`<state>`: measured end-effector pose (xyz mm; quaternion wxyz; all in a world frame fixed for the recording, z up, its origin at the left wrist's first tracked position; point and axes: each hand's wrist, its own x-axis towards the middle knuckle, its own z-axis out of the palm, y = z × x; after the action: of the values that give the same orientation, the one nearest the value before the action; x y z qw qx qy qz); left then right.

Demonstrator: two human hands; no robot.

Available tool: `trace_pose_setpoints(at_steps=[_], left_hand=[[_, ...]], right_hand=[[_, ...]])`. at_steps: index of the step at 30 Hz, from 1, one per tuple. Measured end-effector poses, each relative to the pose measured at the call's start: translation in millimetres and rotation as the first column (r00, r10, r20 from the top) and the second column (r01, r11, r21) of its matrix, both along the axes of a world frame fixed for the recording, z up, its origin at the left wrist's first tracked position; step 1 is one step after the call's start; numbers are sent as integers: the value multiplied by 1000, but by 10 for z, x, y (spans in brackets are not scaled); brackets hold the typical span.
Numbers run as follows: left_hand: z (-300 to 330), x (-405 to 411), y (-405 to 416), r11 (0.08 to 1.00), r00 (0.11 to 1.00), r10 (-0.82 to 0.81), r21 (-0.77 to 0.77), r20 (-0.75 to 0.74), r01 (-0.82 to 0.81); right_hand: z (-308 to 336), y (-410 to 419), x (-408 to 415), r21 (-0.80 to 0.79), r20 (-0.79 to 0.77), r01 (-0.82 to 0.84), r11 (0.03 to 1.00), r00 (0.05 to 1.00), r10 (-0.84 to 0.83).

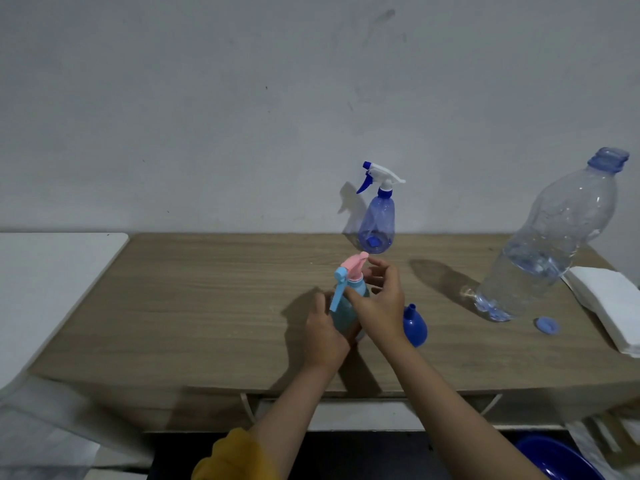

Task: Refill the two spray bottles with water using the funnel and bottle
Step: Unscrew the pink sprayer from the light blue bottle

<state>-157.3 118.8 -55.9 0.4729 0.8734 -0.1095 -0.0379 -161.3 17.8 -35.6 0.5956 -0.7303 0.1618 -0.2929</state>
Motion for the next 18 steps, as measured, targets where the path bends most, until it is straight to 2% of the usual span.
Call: trace_pose_setpoints(at_steps=[7,13,18], left_hand=[[-46,12,2,1000,999,-4,2,33,4],[-68,17,-4,1000,1000,6,-9,25,-6],[-89,8,-3,999,999,-1,-47,54,3]], right_hand=[[-52,-48,-49,-87,28,-99,991,994,102],[-7,-1,-8,-77,9,-7,997,1000,8],[-85,-50,-31,-163,27,-87,983,995,92]])
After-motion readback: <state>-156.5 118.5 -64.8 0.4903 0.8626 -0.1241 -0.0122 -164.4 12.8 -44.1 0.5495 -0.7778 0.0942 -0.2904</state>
